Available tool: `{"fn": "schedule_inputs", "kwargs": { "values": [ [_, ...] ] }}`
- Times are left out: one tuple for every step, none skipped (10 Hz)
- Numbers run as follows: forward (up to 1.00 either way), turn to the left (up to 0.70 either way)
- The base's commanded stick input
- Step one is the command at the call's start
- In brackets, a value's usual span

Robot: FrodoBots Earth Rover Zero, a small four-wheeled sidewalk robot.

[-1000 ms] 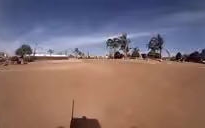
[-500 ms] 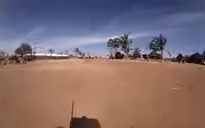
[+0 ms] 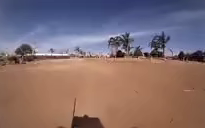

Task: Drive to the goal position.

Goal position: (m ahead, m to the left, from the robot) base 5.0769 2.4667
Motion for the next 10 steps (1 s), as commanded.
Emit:
{"fn": "schedule_inputs", "kwargs": {
  "values": [
    [0.70,0.00],
    [0.70,0.00],
    [0.70,0.00],
    [0.70,0.00],
    [0.70,0.00],
    [0.70,0.00],
    [0.70,0.00],
    [0.70,0.00],
    [0.70,0.00],
    [0.70,0.00]
  ]
}}
